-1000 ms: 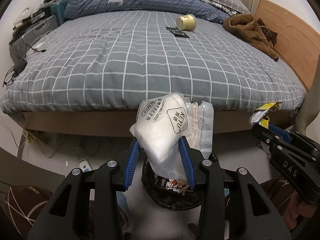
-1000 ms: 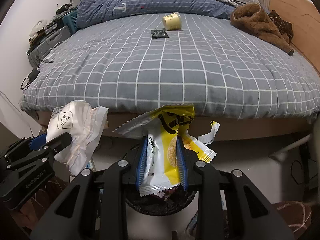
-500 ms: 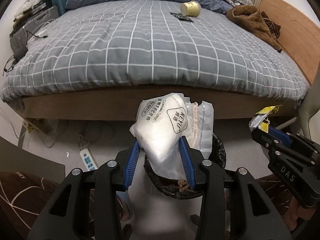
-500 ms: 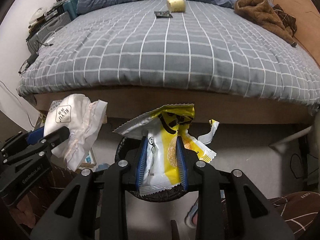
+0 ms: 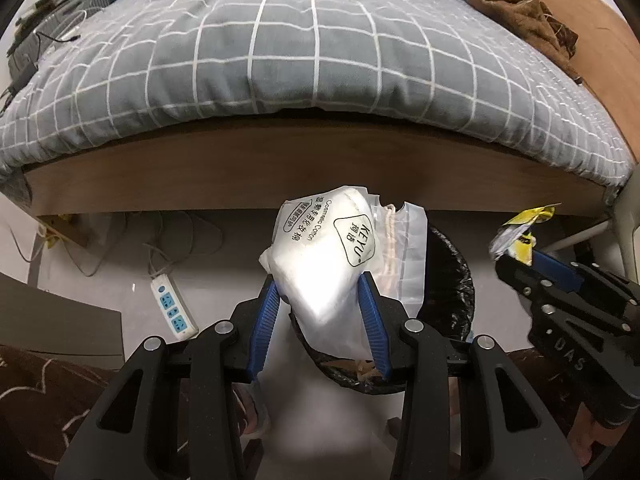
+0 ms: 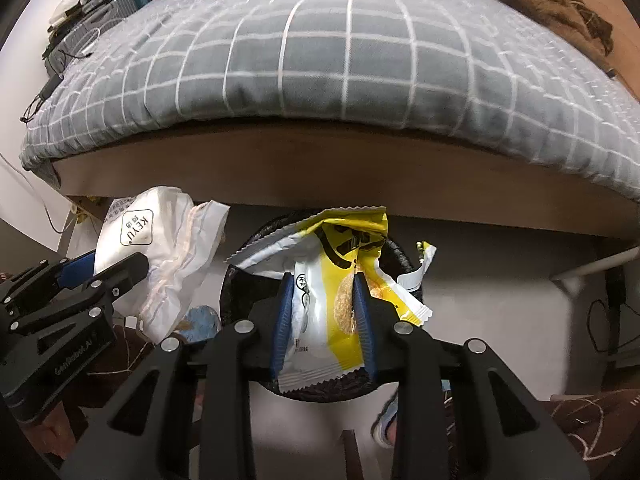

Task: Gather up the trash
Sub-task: 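Open the right tool to drop the snack wrapper while the left tool releases the mask packet into the bin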

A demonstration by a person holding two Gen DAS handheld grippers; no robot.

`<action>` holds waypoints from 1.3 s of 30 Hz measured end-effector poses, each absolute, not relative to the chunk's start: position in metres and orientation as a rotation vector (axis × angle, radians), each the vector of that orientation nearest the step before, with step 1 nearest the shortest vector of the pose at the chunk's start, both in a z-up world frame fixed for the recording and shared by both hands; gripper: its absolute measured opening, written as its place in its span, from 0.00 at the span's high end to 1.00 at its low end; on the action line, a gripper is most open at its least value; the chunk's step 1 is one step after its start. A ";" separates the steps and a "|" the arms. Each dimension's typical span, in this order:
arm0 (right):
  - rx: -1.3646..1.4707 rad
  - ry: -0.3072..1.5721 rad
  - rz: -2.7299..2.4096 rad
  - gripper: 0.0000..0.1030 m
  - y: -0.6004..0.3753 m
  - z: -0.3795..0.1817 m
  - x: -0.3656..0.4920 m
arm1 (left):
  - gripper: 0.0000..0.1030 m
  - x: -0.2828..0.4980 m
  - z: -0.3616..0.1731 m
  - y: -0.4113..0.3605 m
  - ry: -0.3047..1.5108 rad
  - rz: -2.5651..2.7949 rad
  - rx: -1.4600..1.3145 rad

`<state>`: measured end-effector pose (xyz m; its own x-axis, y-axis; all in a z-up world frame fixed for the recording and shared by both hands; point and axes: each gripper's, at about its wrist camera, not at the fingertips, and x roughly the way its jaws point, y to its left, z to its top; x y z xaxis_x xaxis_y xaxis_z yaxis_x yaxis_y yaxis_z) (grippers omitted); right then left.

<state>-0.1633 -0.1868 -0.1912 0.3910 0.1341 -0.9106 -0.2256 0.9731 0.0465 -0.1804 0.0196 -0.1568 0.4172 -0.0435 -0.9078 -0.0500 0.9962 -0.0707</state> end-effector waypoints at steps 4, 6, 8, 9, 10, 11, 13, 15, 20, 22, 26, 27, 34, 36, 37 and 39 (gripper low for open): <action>-0.092 1.170 0.242 0.69 -0.178 -0.202 -0.156 | 0.61 -0.176 -0.164 0.027 1.147 0.017 -0.090; -0.097 1.172 0.248 0.62 -0.173 -0.204 -0.153 | 0.61 -0.175 -0.165 0.034 1.146 0.033 -0.097; -0.106 1.172 0.248 0.59 -0.169 -0.207 -0.150 | 0.61 -0.175 -0.166 0.039 1.144 0.047 -0.098; -0.109 1.178 0.253 0.59 -0.167 -0.208 -0.149 | 0.61 -0.174 -0.166 0.041 1.144 0.053 -0.098; -0.116 1.182 0.257 0.59 -0.164 -0.210 -0.149 | 0.61 -0.175 -0.167 0.044 1.145 0.060 -0.099; -0.119 1.179 0.261 0.57 -0.163 -0.211 -0.149 | 0.61 -0.175 -0.168 0.046 1.147 0.067 -0.099; -0.125 1.174 0.263 0.52 -0.161 -0.212 -0.148 | 0.61 -0.177 -0.170 0.049 1.152 0.073 -0.103; -0.122 1.171 0.267 0.43 -0.160 -0.213 -0.148 | 0.61 -0.177 -0.171 0.052 1.152 0.078 -0.103; -0.118 1.154 0.250 0.28 -0.160 -0.215 -0.151 | 0.61 -0.175 -0.174 0.050 1.154 0.077 -0.096; -0.108 1.144 0.241 0.23 -0.164 -0.212 -0.152 | 0.61 -0.175 -0.177 0.047 1.157 0.070 -0.094; -0.098 1.128 0.204 0.14 -0.185 -0.205 -0.153 | 0.61 -0.170 -0.177 0.031 1.159 0.028 -0.077; -0.097 1.120 0.189 0.12 -0.192 -0.203 -0.153 | 0.61 -0.169 -0.177 0.027 1.160 0.019 -0.072; -0.089 1.080 0.096 0.08 -0.240 -0.190 -0.155 | 0.61 -0.159 -0.173 -0.015 1.160 -0.054 -0.048; -0.071 1.077 0.072 0.08 -0.256 -0.188 -0.156 | 0.61 -0.157 -0.173 -0.029 1.160 -0.079 -0.037; -0.060 1.076 0.054 0.07 -0.266 -0.187 -0.156 | 0.61 -0.155 -0.173 -0.037 1.160 -0.092 -0.030; -0.040 1.074 0.032 0.08 -0.282 -0.185 -0.155 | 0.61 -0.154 -0.172 -0.049 1.162 -0.108 -0.023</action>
<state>-0.1554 -0.2816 -0.1848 0.4764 0.0068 -0.8792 -0.0458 0.9988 -0.0171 -0.1540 -0.0487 -0.1722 0.3930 -0.0974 -0.9143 0.0735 0.9945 -0.0743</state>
